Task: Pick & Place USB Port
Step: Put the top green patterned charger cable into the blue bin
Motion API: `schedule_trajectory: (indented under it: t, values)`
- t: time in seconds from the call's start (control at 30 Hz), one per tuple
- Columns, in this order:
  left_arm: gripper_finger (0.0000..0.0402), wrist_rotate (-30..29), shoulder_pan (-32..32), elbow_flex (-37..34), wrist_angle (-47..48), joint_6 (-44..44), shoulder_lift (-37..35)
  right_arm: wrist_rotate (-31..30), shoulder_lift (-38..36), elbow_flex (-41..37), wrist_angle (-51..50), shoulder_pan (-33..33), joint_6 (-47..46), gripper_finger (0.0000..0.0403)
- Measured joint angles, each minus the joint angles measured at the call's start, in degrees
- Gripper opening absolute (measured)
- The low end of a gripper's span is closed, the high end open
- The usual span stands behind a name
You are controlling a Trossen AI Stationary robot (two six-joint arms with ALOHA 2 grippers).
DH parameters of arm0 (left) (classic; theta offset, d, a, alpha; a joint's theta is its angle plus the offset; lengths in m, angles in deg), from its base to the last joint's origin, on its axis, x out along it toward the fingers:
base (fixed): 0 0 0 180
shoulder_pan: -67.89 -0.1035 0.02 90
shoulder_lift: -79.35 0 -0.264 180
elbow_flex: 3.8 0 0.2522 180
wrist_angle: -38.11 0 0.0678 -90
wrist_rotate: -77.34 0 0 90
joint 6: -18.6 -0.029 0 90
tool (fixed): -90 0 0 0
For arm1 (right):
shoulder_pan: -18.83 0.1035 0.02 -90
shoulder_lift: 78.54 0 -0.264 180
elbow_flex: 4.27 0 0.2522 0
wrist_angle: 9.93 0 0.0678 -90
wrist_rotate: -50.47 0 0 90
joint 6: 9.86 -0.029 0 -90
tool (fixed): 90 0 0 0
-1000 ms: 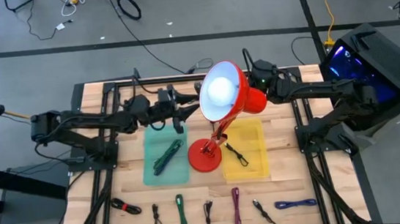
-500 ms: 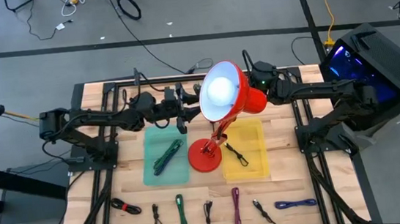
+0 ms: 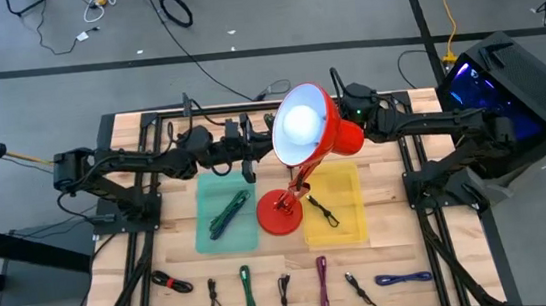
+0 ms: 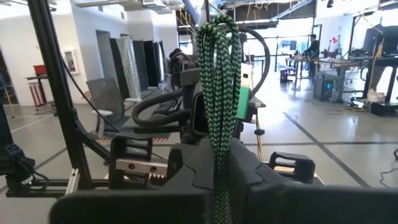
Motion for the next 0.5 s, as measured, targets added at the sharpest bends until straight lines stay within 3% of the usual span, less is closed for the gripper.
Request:
schedule_trajectory:
  t: [0.33, 0.5]
  values:
    - [0.0015, -3.8, 0.0, 0.1, 11.1, 0.2, -1.8, 0.3, 0.1, 0.0, -5.0, -2.1, -0.3, 0.0101]
    - [0.0014, -8.6, 0.0, 0.1, 22.6, -0.2, -5.8, 0.3, -0.1, 0.0, -7.4, -4.8, -1.3, 0.0121]
